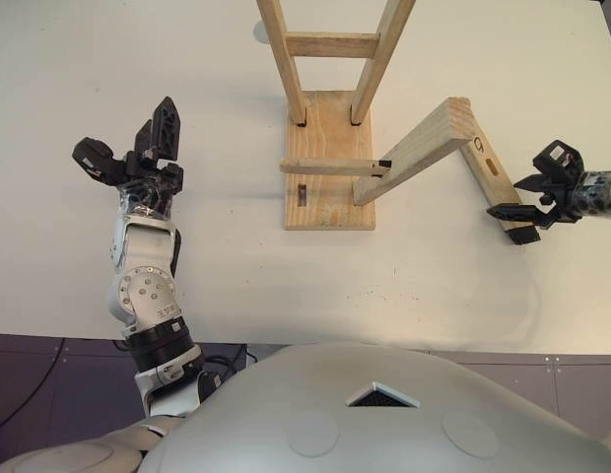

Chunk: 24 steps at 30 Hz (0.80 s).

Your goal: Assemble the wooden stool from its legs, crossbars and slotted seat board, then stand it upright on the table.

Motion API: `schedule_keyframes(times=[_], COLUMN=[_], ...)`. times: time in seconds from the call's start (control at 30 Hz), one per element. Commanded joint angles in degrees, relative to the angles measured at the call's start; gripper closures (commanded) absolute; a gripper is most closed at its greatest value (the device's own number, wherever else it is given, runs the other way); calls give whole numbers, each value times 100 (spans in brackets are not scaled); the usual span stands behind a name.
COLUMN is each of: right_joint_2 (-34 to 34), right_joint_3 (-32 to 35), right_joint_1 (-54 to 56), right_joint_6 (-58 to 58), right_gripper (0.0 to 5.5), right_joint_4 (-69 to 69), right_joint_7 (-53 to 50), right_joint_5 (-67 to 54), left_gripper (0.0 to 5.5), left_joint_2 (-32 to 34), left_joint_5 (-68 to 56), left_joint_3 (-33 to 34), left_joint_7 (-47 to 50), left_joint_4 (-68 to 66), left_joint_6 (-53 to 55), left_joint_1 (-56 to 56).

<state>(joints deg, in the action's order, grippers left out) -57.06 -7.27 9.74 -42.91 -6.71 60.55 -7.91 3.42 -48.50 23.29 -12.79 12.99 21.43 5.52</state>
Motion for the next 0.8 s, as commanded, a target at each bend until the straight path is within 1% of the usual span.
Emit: schedule_keyframes(times=[0.03, 0.17, 0.2, 0.3, 0.47, 0.57, 0.67, 0.7, 0.73, 0.8], right_joint_2=[-1, 181, 254, 471, 913, 1221, 1438, 1499, 1546, 1598], right_joint_3=[-90, -150, -134, 5, 500, 1027, 1365, 1464, 1584, 1895], right_joint_1=[-141, 13, 51, 49, 152, 691, 1108, 1231, 1418, 1543], right_joint_6=[283, 346, 330, 261, 121, -122, -339, -407, -465, -643], right_gripper=[224, 288, 307, 340, 346, 347, 348, 348, 348, 348], right_joint_4=[-167, -465, -518, -613, -726, -602, -327, -229, -187, 114], right_joint_7=[-175, -208, -228, -413, -843, -971, -1079, -1129, -1177, -1364], right_joint_5=[231, 262, 227, 102, -168, -667, -1063, -1171, -1307, -1580], left_gripper=[170, 170, 170, 170, 170, 170, 170, 151, 147, 121], left_joint_2=[28, 7, 56, 293, 579, 671, 859, 947, 1046, 1271], left_joint_5=[41, -74, -104, -113, -218, -390, -589, -677, -770, -941], left_joint_3=[-34, 50, 107, 224, 265, 342, 401, 402, 366, 261], left_joint_7=[33, 122, 128, 77, 13, -45, -89, -116, -123, -214], left_joint_4=[-45, 382, 516, 766, 812, 745, 667, 634, 604, 446], left_joint_6=[-24, -94, -144, -274, -235, -229, -121, -49, 59, 319], left_joint_1=[-68, 9, -26, -260, -515, -570, -736, -829, -981, -1344])
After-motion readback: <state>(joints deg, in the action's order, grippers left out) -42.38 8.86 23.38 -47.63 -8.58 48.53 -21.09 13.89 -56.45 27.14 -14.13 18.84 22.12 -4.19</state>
